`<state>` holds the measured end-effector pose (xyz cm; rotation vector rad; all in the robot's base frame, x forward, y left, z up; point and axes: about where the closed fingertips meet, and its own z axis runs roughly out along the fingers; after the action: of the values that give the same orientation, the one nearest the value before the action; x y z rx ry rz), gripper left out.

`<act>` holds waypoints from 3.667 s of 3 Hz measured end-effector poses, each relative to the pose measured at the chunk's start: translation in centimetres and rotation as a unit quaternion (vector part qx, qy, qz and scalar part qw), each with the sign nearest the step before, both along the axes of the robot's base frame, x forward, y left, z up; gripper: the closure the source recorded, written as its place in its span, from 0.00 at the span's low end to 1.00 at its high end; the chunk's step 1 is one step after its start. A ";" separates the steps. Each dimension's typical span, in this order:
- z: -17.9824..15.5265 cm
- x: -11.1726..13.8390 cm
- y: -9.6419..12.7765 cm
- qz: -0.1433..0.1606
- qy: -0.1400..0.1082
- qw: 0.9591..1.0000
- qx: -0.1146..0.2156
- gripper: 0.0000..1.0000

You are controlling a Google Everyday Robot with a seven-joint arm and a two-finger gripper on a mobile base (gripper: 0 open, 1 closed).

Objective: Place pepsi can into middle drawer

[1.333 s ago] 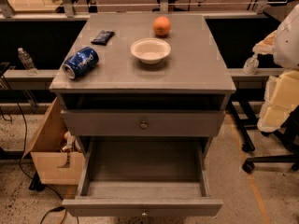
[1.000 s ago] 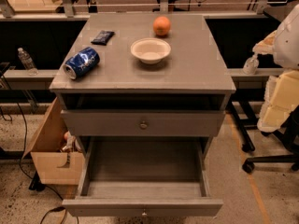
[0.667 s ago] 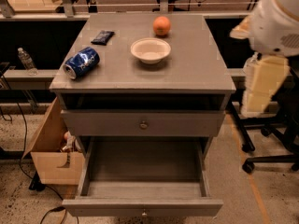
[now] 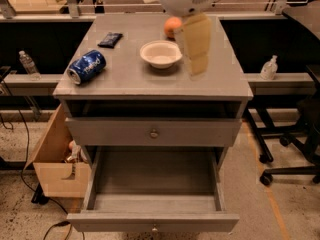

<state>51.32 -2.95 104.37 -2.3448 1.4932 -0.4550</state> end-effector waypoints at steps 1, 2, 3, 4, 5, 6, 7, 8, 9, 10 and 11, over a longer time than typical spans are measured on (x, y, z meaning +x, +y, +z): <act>1.6 0.0 2.2 0.025 -0.026 0.999 0.005 0.00; 1.6 0.0 2.2 0.025 -0.027 0.999 0.005 0.00; 1.2 1.1 2.1 0.035 -0.023 0.999 0.018 0.00; -1.3 4.5 2.1 0.067 0.014 0.997 0.042 0.00; -6.8 9.0 3.0 0.104 0.079 0.990 0.057 0.00; -10.9 11.9 5.4 0.123 0.105 0.986 0.035 0.00; -11.7 12.6 6.0 0.125 0.103 0.986 0.030 0.00; -12.4 13.1 7.0 0.133 0.111 0.984 0.035 0.00; -13.5 15.1 10.2 0.177 0.121 0.977 0.008 0.00; -13.1 17.2 15.8 0.241 0.105 0.965 -0.005 0.00; -12.8 18.7 19.6 0.266 0.088 0.960 -0.010 0.00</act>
Offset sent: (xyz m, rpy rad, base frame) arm 0.0019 0.0213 0.0082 -0.0024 -0.0316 0.0502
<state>70.00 16.66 91.61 -2.7203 0.8547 -0.1234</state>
